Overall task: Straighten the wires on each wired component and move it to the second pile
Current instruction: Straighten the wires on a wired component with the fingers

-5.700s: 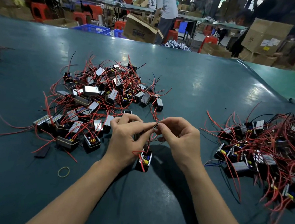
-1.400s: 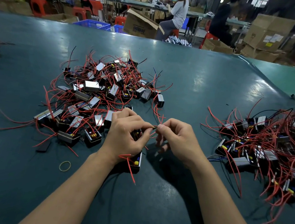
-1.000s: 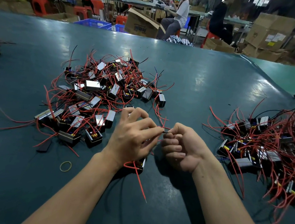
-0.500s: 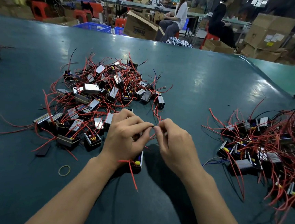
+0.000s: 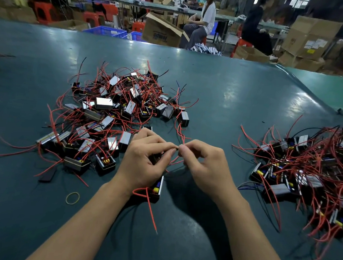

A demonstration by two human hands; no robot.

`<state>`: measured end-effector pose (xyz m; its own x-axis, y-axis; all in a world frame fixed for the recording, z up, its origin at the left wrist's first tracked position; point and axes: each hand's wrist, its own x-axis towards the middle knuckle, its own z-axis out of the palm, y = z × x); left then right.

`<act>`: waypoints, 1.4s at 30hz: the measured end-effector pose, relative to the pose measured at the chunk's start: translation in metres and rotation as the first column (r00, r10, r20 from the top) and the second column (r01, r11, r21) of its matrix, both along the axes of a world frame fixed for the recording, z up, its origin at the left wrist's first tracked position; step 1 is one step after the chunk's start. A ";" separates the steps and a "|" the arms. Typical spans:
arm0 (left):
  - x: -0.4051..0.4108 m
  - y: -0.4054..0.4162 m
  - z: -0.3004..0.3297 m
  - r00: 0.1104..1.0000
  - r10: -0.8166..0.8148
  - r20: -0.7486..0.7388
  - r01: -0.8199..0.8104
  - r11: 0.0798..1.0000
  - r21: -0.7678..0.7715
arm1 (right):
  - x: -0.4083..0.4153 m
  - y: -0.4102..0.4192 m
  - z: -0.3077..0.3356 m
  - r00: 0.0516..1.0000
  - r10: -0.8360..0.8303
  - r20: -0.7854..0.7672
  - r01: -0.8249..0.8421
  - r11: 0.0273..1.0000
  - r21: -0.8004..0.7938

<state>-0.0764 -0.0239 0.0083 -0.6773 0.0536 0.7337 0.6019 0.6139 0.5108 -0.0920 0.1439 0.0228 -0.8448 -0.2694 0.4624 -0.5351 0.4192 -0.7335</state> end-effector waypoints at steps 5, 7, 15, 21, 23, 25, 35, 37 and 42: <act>0.002 0.007 0.000 0.999 -0.026 -0.033 0.025 0.999 -0.019 | 0.000 -0.003 0.014 0.284 0.612 0.738 0.353 0.649 -0.674; 0.001 0.007 -0.001 0.999 -0.015 -0.031 0.015 1.000 -0.020 | 0.001 -0.006 0.014 0.301 0.579 0.758 0.382 0.655 -0.652; -0.002 0.007 -0.005 0.997 0.078 -0.011 -0.079 0.996 -0.037 | 0.007 -0.021 -0.012 0.924 -0.365 -0.112 0.376 0.921 0.100; -0.002 0.006 -0.006 0.997 0.074 -0.023 -0.076 0.995 -0.069 | 0.008 -0.022 -0.013 0.834 -0.385 -0.395 0.477 0.863 0.166; -0.002 0.007 -0.006 0.996 0.086 -0.022 -0.087 0.993 -0.082 | 0.005 -0.021 -0.013 0.829 -0.374 -0.415 0.478 0.860 0.178; -0.002 0.007 -0.005 0.993 0.114 -0.012 -0.114 0.991 -0.066 | 0.003 -0.019 -0.012 0.859 -0.316 -0.403 0.419 0.885 0.200; 0.000 0.002 -0.002 0.997 0.070 0.039 -0.068 0.997 -0.028 | -0.006 0.005 -0.007 0.939 -0.075 -0.335 0.151 0.966 0.209; 0.001 0.001 -0.003 0.997 0.064 0.040 -0.063 0.998 -0.025 | -0.006 0.006 -0.006 0.939 -0.063 -0.338 0.144 0.965 0.221; 0.000 0.000 -0.004 0.998 0.041 0.041 -0.040 0.999 -0.025 | -0.009 0.009 -0.009 0.955 -0.002 -0.297 0.080 0.965 0.250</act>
<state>-0.0766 -0.0238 0.0045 -0.7093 0.0431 0.7036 0.5550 0.6495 0.5197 -0.1009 0.1534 0.0139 -0.6962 -0.3794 0.6093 -0.6870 0.5984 -0.4123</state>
